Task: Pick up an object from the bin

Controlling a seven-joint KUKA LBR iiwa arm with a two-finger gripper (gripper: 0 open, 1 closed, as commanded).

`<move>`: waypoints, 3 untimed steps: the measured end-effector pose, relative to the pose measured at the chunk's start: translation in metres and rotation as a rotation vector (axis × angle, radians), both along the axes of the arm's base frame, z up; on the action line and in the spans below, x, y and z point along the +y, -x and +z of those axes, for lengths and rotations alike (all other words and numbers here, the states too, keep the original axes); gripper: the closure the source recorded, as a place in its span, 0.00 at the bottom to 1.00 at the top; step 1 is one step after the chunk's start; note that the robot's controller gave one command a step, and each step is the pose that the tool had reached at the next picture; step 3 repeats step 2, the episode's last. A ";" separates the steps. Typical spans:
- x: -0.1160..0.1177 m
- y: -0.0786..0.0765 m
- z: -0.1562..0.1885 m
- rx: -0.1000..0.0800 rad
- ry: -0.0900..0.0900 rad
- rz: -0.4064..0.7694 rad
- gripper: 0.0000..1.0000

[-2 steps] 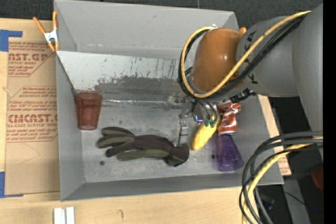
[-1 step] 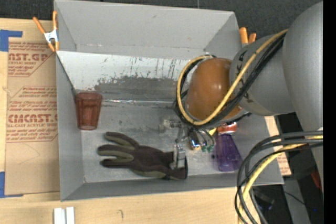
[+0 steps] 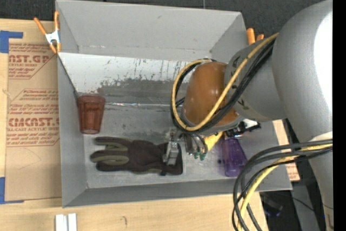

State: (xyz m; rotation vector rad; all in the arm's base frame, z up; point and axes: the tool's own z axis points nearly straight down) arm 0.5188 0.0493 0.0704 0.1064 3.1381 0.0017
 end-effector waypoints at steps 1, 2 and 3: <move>0.000 0.000 0.000 0.000 0.000 0.000 1.00; 0.003 -0.001 0.201 0.004 0.000 -0.047 1.00; 0.003 -0.001 0.201 0.004 0.000 -0.047 1.00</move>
Offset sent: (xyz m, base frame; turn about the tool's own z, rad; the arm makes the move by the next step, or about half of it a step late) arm 0.0011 0.0022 0.2285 0.0541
